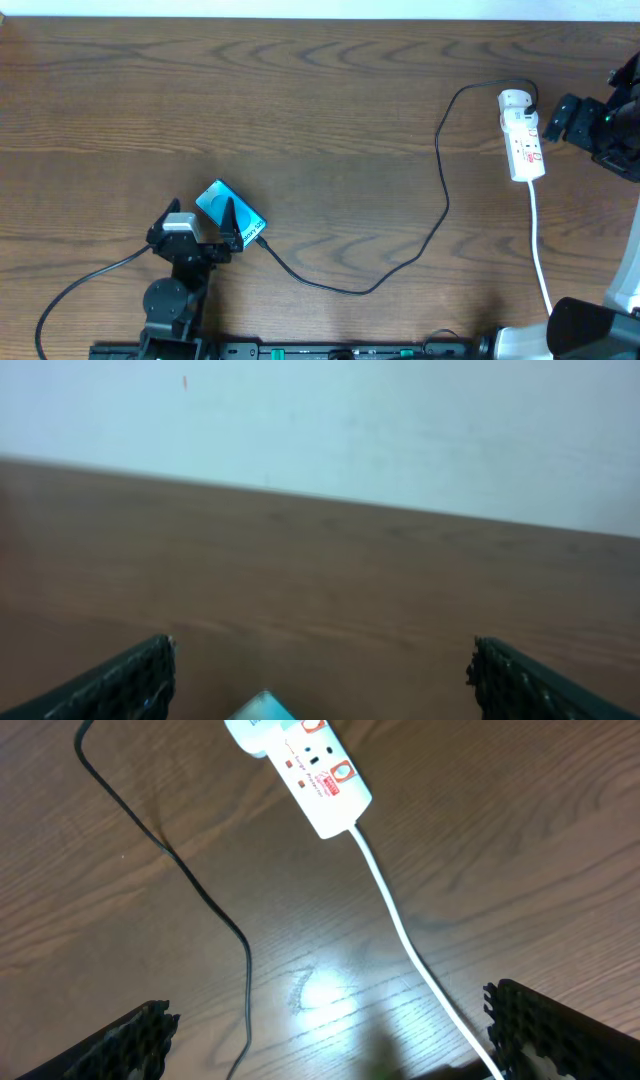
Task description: Plug charger to phone and switch on socket
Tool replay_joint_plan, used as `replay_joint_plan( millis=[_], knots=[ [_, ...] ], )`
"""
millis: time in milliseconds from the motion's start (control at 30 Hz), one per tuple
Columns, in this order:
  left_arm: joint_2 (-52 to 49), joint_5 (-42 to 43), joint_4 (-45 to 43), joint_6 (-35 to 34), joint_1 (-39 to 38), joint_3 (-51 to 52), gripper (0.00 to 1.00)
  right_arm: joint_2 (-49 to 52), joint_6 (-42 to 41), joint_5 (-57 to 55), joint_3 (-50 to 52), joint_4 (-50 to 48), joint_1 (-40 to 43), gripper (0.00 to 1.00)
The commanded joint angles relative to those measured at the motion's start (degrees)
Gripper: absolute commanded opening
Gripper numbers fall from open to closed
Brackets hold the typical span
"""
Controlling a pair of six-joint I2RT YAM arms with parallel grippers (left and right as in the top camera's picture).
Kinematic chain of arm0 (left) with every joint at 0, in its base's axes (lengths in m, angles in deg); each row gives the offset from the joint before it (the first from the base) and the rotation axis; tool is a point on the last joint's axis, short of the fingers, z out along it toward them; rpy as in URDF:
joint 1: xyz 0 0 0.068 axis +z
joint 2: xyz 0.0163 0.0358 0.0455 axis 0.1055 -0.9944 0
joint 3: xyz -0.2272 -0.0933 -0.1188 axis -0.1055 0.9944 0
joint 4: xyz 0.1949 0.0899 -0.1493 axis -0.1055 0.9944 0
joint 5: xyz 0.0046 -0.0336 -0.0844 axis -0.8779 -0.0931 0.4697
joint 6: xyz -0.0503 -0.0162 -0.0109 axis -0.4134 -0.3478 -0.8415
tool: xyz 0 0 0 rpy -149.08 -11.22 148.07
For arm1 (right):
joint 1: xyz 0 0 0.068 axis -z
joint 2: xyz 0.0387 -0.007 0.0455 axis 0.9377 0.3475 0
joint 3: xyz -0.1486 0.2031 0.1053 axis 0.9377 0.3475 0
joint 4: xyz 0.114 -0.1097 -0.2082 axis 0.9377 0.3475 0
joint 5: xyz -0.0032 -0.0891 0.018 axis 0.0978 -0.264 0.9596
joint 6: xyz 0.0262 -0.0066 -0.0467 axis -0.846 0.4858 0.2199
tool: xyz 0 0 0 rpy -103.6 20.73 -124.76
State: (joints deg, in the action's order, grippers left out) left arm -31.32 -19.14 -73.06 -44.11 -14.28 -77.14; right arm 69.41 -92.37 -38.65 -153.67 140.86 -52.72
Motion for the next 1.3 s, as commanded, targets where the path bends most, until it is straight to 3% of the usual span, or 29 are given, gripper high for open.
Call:
replay_joint_plan(
  millis=[0, 100, 267, 1267],
  knots=[
    [4.2, -0.6, 4.4, 7.0, 1.7, 0.1, 0.94, -0.6, -0.9, -0.3, -0.3, 0.1, -0.1, 0.99],
    [4.5, -0.7, 9.4, 7.5, 2.8, 0.1, 0.94, -0.6, -0.9, -0.3, -0.3, 0.1, -0.1, 0.99],
    [4.5, -0.6, 9.4, 12.8, 2.9, 0.1, 0.94, -0.6, -0.9, -0.3, -0.3, 0.1, -0.1, 0.99],
    [4.3, 0.0, 9.3, 12.7, 2.9, 0.1, 0.94, -0.6, -0.9, -0.3, -0.3, 0.1, -0.1, 0.99]
  ],
)
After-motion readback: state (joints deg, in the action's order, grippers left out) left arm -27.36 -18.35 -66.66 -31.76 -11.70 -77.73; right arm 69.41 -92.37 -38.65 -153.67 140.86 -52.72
